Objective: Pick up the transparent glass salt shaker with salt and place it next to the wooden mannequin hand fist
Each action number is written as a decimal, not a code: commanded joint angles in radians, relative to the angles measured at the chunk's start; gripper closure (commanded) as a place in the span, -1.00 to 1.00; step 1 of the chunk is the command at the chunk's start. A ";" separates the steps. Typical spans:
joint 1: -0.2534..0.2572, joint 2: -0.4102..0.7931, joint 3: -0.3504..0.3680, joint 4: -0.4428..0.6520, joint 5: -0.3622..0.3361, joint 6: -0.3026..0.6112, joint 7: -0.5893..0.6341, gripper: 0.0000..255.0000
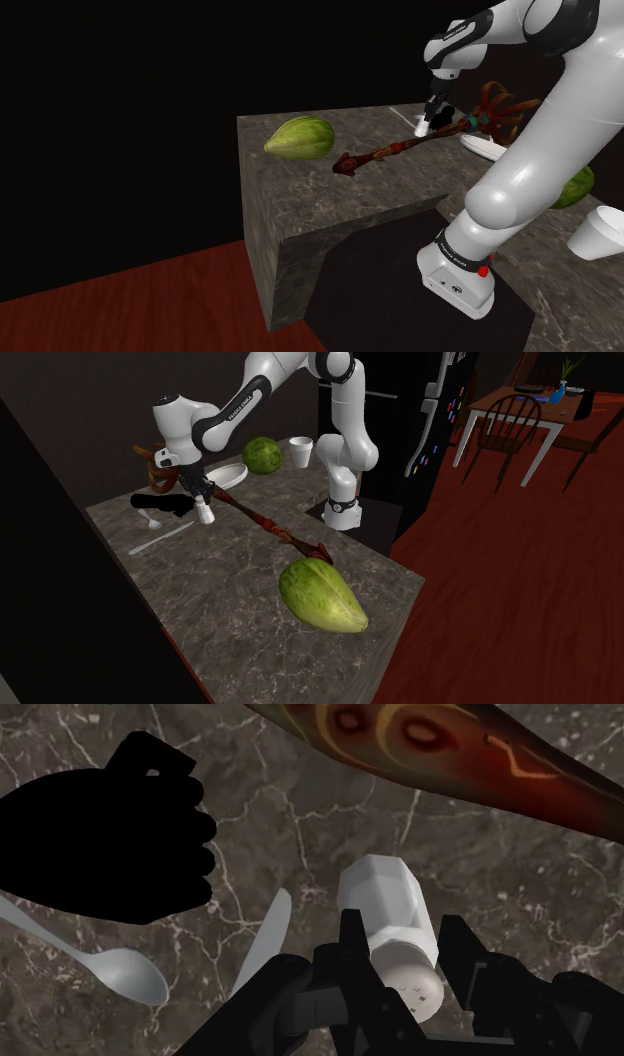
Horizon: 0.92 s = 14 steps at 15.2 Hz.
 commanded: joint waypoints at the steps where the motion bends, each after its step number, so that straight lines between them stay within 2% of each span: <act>1: -0.001 0.010 0.000 -0.009 0.005 0.017 -0.002 1.00; 8: -0.001 0.010 0.000 -0.008 0.005 0.017 -0.002 1.00; 9: -0.001 0.010 0.000 -0.008 0.005 0.017 -0.002 -1.00; 14: -0.001 0.010 0.000 -0.008 0.005 0.017 -0.002 -1.00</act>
